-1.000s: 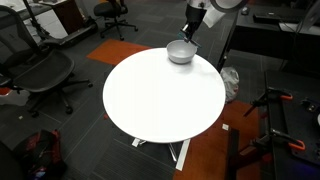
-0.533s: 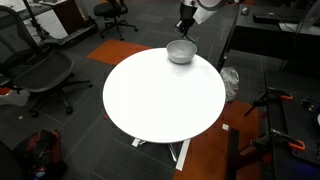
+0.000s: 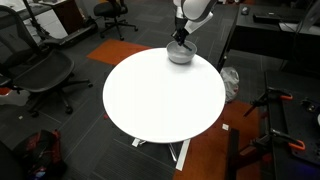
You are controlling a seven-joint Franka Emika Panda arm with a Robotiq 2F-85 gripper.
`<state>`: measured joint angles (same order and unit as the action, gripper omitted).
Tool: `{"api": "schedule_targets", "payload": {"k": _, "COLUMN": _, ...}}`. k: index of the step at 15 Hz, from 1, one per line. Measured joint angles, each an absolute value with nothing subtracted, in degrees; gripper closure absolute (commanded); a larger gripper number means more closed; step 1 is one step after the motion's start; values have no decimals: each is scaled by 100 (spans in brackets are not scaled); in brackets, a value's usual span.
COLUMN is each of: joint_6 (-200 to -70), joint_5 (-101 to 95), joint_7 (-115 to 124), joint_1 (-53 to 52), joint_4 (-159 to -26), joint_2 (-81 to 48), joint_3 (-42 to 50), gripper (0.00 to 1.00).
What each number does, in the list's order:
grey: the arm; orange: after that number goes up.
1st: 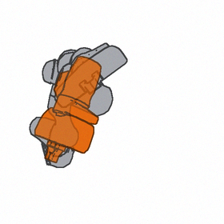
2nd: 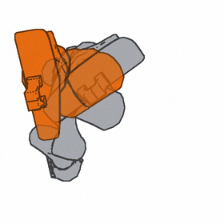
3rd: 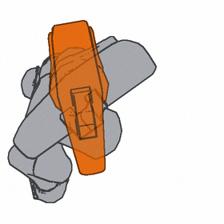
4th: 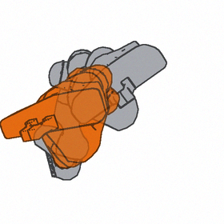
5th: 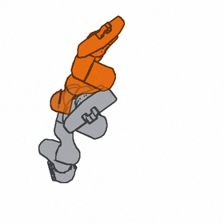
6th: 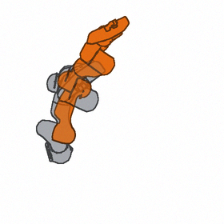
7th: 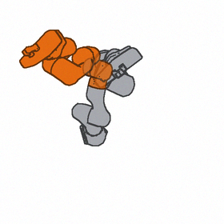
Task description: Put the marker inside the white bowl
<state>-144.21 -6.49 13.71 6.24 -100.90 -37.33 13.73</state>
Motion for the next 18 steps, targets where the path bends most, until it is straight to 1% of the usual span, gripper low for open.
{"api": "schedule_targets", "payload": {"k": 1, "joint_6": -14374, "joint_5": -641, "joint_7": 1371, "joint_1": 633, "joint_4": -9995, "joint_2": -3816, "joint_3": 1373, "gripper": 42}}
{"api": "schedule_targets", "payload": {"k": 6, "joint_6": -14191, "joint_5": -592, "joint_7": 1371, "joint_1": 662, "joint_4": -9661, "joint_2": -4059, "joint_3": 1372, "gripper": 5}}
{"api": "schedule_targets", "payload": {"k": 7, "joint_6": -14169, "joint_5": -585, "joint_7": 1371, "joint_1": 669, "joint_4": -9623, "joint_2": -4080, "joint_3": 1371, "gripper": 1}}
{"api": "schedule_targets", "payload": {"k": 18, "joint_6": -14049, "joint_5": -545, "joint_7": 1363, "joint_1": 772, "joint_4": -9437, "joint_2": -4159, "joint_3": 1270, "gripper": 0}}
